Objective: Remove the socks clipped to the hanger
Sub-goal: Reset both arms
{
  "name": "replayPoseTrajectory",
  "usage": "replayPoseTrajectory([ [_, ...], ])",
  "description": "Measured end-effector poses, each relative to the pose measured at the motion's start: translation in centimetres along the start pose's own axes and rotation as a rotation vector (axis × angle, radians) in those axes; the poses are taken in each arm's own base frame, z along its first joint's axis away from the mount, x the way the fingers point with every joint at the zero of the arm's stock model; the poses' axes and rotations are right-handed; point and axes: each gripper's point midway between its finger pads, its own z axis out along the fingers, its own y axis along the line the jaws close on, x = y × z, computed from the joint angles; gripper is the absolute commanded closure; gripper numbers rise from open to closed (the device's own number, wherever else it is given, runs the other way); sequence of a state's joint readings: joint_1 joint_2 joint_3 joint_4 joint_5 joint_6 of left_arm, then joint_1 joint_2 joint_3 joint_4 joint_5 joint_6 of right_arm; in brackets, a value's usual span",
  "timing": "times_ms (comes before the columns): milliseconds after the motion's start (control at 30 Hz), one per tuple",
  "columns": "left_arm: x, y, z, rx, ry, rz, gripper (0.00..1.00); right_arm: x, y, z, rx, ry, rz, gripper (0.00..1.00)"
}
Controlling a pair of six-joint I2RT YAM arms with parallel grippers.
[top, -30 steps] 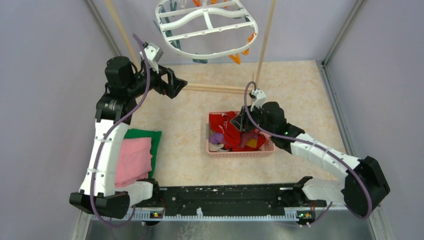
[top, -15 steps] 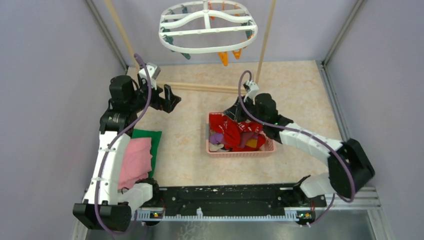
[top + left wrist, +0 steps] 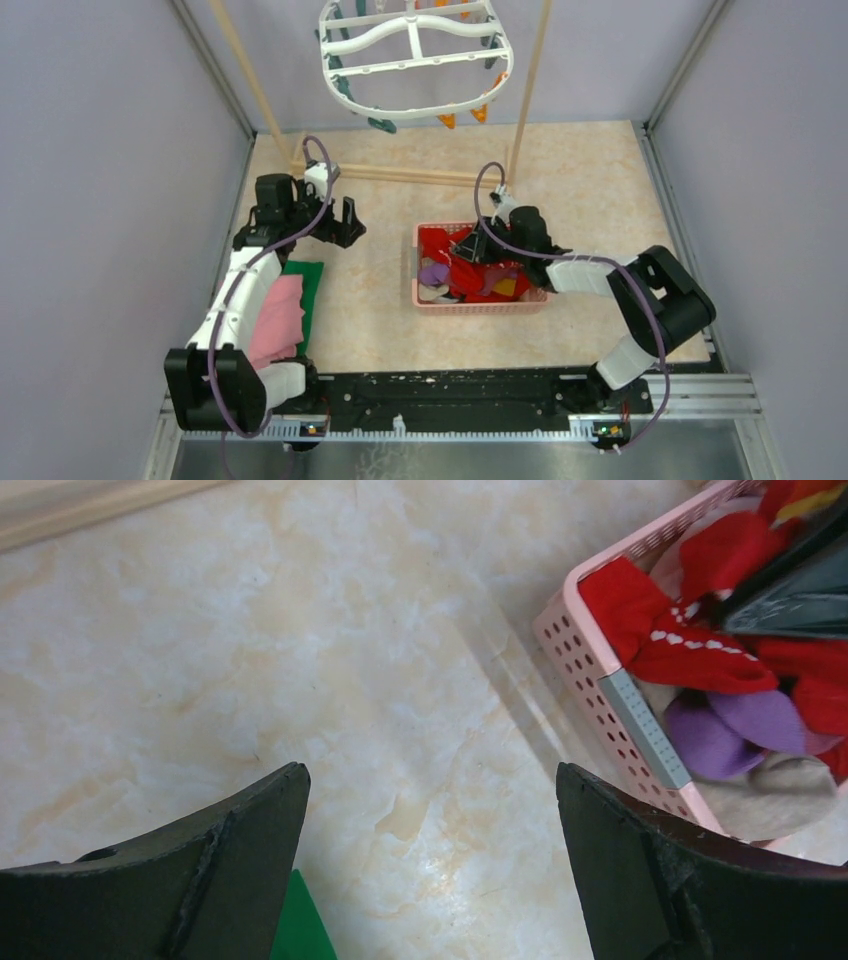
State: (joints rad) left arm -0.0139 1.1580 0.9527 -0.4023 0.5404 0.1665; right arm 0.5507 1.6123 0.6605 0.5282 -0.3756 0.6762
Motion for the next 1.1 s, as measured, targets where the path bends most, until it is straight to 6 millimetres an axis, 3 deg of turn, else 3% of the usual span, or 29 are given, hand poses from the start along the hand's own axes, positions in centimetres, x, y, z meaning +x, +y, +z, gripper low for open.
replayPoseTrajectory([
  [100, 1.9, 0.7, 1.4, 0.006, 0.053, -0.011, 0.01, -0.9, 1.3, -1.0, -0.023, -0.018, -0.035, 0.64],
  [200, 2.8, 1.0, 2.1, 0.017, 0.082, -0.005, 0.01, -3.3, 3.8, -3.3, -0.059, -0.083, -0.096, 0.56],
  [333, 2.8, 1.2, 2.2, 0.018, 0.082, 0.031, 0.01, -6.6, 7.3, -7.0, -0.087, -0.195, -0.174, 0.35],
  [433, 2.4, 2.1, 2.3, 0.002, 0.051, 0.053, 0.01, -8.8, 8.5, -10.4, -0.045, -0.292, -0.229, 0.24],
  [467, 2.4, 2.7, 2.3, -0.010, 0.038, 0.053, 0.01, -9.4, 8.4, -11.3, -0.017, -0.318, -0.239, 0.09],
  [500, 2.5, 3.4, 2.3, -0.029, 0.023, 0.052, 0.01, -10.2, 8.0, -12.4, 0.025, -0.359, -0.248, 0.02],
  [600, 3.7, 5.5, 2.9, -0.075, 0.005, 0.037, 0.01, -12.9, 4.2, -15.5, 0.224, -0.477, -0.232, 0.01],
  [733, 6.4, 8.1, 4.7, -0.126, 0.015, -0.002, 0.01, -15.2, -3.8, -19.3, 0.549, -0.624, -0.173, 0.01],
  [800, 7.7, 8.9, 5.7, -0.140, 0.020, -0.021, 0.01, -14.2, -8.2, -20.9, 0.710, -0.659, -0.141, 0.01],
  [900, 9.3, 9.5, 7.0, -0.149, 0.019, -0.050, 0.01, -11.2, -14.3, -22.6, 0.934, -0.666, -0.132, 0.01],
  [1000, 10.1, 9.9, 8.0, -0.154, -0.007, -0.065, 0.01, -8.7, -17.8, -23.6, 1.080, -0.647, -0.162, 0.01],
  [1100, 10.3, 9.8, 8.2, -0.164, -0.072, -0.062, 0.01, -8.0, -19.6, -24.2, 1.162, -0.655, -0.190, 0.01],
])
